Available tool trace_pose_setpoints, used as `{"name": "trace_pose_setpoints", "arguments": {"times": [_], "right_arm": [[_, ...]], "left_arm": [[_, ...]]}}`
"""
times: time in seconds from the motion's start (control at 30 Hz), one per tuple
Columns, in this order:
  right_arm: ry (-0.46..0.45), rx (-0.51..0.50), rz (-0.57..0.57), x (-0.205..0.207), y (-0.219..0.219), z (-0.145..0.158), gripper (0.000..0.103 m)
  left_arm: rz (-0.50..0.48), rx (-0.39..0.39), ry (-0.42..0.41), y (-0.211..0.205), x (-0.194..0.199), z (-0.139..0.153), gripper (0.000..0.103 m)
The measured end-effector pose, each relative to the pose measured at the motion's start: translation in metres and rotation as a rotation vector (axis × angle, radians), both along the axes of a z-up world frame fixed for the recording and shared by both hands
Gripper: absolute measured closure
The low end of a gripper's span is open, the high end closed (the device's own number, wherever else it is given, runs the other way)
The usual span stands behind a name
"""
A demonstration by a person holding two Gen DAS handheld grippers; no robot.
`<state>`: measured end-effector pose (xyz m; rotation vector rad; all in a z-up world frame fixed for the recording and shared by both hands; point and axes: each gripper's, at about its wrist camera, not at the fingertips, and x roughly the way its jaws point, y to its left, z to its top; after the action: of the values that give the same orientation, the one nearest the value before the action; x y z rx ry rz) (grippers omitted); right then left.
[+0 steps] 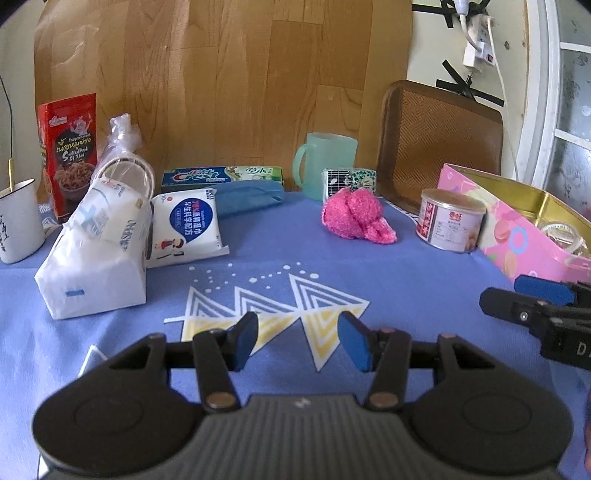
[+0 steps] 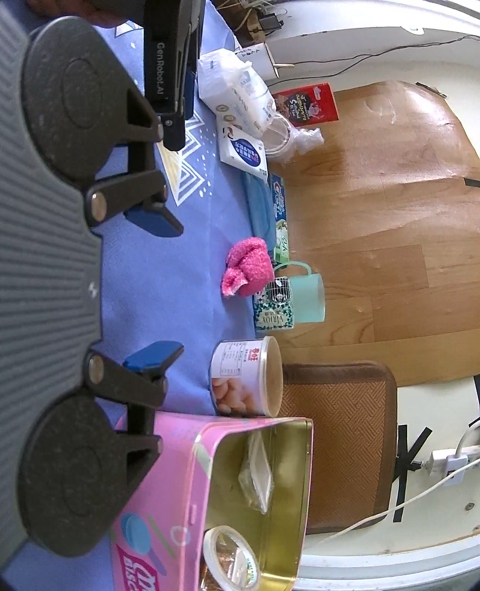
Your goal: Organize soft objects
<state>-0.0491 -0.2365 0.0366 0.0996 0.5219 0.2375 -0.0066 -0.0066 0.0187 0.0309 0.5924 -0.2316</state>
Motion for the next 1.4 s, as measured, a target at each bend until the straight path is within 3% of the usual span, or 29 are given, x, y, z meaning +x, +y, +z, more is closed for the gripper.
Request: {"name": "trace_pose_setpoints", "arguments": {"times": [1.4], "right_arm": [[0.014, 0.005, -0.014, 0.0, 0.002, 0.0, 0.037]], "left_arm": [[0.028, -0.037, -0.001, 0.01, -0.002, 0.005, 0.036]]}}
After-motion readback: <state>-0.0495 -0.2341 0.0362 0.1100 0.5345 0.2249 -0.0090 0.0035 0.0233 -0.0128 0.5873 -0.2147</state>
